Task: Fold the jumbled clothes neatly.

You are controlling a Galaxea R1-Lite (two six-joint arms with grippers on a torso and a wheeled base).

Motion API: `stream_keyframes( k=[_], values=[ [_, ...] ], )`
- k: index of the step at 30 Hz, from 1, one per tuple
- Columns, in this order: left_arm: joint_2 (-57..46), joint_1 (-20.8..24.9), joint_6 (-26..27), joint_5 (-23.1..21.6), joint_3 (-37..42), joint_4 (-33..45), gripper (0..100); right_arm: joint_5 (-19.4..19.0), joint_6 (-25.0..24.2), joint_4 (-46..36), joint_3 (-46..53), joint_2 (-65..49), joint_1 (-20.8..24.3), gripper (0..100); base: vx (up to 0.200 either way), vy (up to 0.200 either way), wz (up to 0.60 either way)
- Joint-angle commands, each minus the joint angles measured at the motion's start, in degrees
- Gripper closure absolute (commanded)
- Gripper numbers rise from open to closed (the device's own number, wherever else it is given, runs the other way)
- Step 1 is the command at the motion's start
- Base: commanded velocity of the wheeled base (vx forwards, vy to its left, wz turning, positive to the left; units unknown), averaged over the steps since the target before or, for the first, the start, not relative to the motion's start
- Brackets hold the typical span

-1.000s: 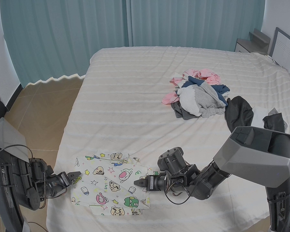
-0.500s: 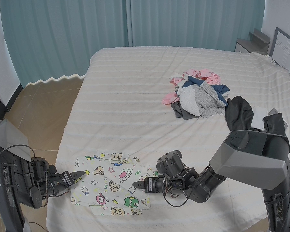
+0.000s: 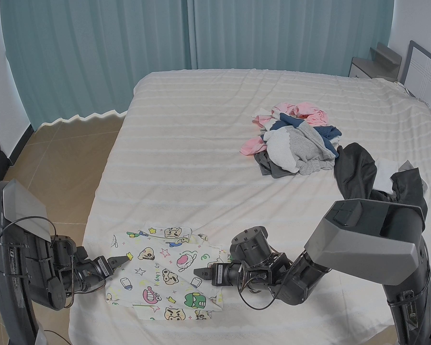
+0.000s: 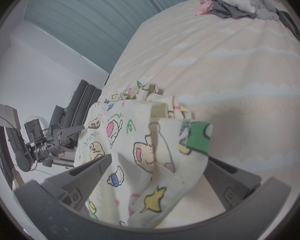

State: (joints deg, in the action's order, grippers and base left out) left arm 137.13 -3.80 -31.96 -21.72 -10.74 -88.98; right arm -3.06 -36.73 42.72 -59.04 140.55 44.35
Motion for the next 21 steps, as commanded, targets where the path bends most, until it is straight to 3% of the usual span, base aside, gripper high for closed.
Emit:
stream_keyframes(
  k=[1,21],
  values=[
    [0.42,1.08,-0.03,-0.42,-0.69,-1.02,0,1.21,0.08,1.23,0.06,1.75,0.47,0,0.0,0.0,0.0],
    [1.56,3.1,-0.03,-0.16,-1.3,-1.02,0,1.3,-0.01,1.67,-0.73,3.07,1.71,0,0.0,0.0,0.0]
  ],
)
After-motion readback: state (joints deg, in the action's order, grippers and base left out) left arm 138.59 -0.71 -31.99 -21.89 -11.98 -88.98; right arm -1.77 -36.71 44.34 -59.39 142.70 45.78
